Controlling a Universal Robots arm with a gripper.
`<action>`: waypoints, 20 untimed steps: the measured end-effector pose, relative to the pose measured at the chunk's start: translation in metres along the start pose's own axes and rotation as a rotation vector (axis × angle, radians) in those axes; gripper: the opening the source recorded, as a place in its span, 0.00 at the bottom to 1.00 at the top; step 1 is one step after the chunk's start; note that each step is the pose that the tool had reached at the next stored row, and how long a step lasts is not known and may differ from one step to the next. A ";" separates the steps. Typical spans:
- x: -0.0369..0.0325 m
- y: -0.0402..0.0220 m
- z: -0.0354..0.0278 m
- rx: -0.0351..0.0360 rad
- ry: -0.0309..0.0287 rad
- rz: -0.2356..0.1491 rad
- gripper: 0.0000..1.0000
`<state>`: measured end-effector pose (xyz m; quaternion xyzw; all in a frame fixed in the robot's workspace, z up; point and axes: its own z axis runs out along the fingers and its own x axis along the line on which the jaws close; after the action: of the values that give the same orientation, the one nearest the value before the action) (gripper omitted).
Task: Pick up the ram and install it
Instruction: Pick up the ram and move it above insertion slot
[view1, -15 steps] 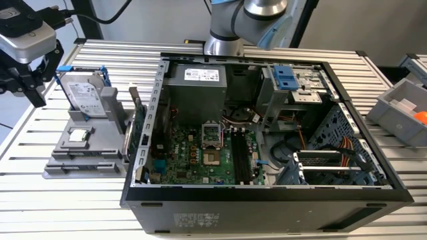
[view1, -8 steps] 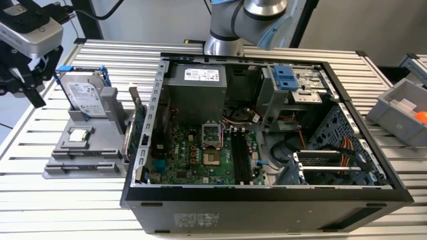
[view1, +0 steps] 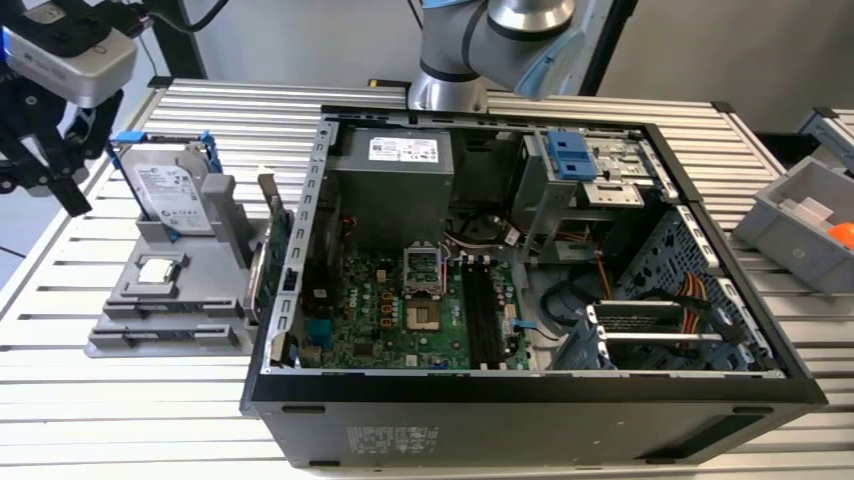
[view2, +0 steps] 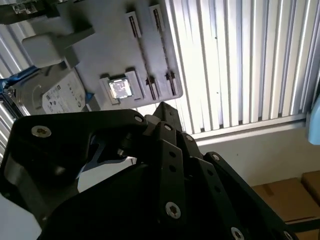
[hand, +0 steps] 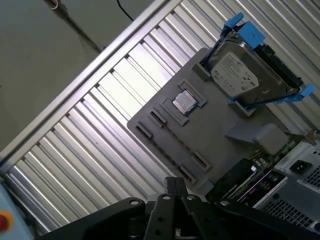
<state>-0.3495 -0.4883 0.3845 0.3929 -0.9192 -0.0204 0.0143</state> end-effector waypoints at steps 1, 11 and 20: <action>0.0000 0.0000 0.0000 0.0001 0.0006 -0.012 0.00; 0.0000 0.0000 0.0000 0.0014 0.0065 -0.134 0.00; 0.0000 0.0000 0.0000 0.0024 0.0112 -0.232 0.00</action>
<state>-0.3495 -0.4883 0.3845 0.4968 -0.8675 -0.0186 0.0166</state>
